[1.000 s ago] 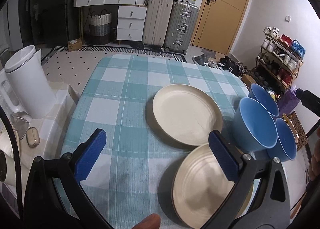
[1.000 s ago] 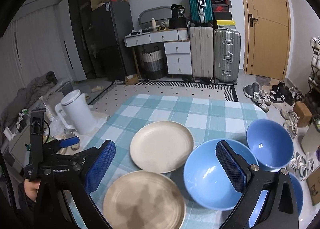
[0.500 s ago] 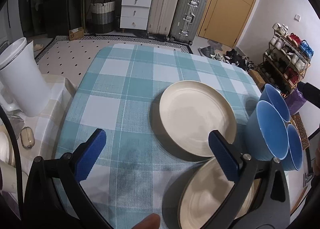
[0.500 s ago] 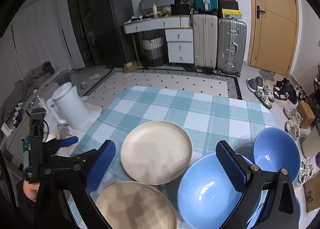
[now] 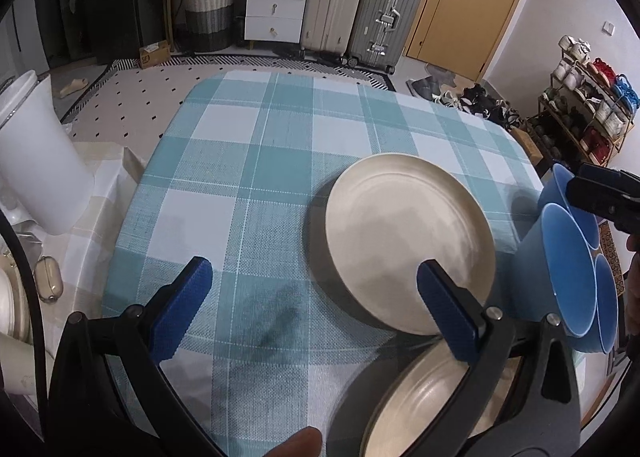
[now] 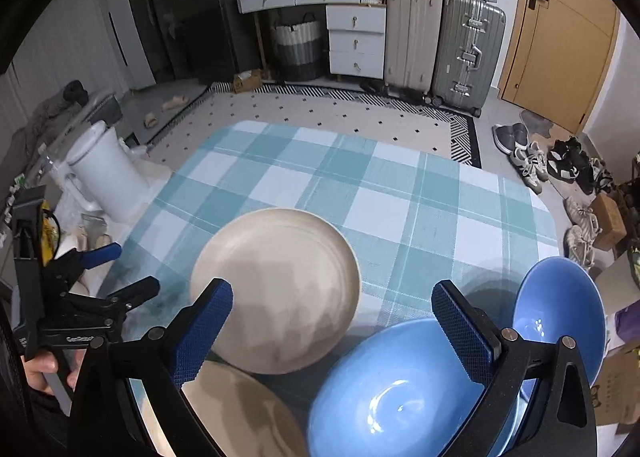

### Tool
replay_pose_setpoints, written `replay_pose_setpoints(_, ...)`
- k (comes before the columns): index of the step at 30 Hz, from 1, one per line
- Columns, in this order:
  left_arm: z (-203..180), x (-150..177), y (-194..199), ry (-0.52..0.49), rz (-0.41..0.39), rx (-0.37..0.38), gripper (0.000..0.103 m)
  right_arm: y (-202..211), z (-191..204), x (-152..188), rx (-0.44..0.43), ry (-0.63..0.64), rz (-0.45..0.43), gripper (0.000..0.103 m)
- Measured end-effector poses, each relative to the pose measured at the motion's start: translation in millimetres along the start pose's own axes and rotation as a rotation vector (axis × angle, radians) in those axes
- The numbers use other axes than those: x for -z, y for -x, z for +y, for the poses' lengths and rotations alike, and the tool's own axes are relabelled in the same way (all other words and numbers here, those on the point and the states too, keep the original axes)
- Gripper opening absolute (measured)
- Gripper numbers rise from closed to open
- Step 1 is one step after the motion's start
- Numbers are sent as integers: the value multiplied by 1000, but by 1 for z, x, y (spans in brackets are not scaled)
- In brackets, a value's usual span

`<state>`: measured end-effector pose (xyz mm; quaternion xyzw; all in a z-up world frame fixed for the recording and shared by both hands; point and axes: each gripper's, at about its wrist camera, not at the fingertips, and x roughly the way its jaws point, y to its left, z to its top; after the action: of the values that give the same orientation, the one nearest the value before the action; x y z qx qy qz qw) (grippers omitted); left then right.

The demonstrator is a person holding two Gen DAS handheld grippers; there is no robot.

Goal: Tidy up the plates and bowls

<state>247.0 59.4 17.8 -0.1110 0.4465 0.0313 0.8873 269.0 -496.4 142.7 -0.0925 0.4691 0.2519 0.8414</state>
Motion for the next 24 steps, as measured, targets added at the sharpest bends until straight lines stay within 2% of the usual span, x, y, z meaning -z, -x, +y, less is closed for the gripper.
replay_pose_setpoints(6,0,-1,-20,-8,30,-9,102,-33,-1,-4,6,20,68,100)
replay_pose_setpoints(10,3,-1,-31,7,50,22,101,-53,-3,-7,-12,24,136,97)
replay_pose_setpoints(16,2,-2,-45,0,79,35,91,-75,-7,-12,-3,32,210,94)
replay_pose_setpoints(18,1,-2,-50,-9,85,32,89,-86,-8,-12,2,33,248,92)
replay_pose_setpoints(22,-2,-2,-59,-17,106,36,85,-106,-10,-11,7,33,319,80)
replay_pose_setpoints(24,-4,-1,-65,-22,116,36,85,-113,-10,-10,14,41,340,80)
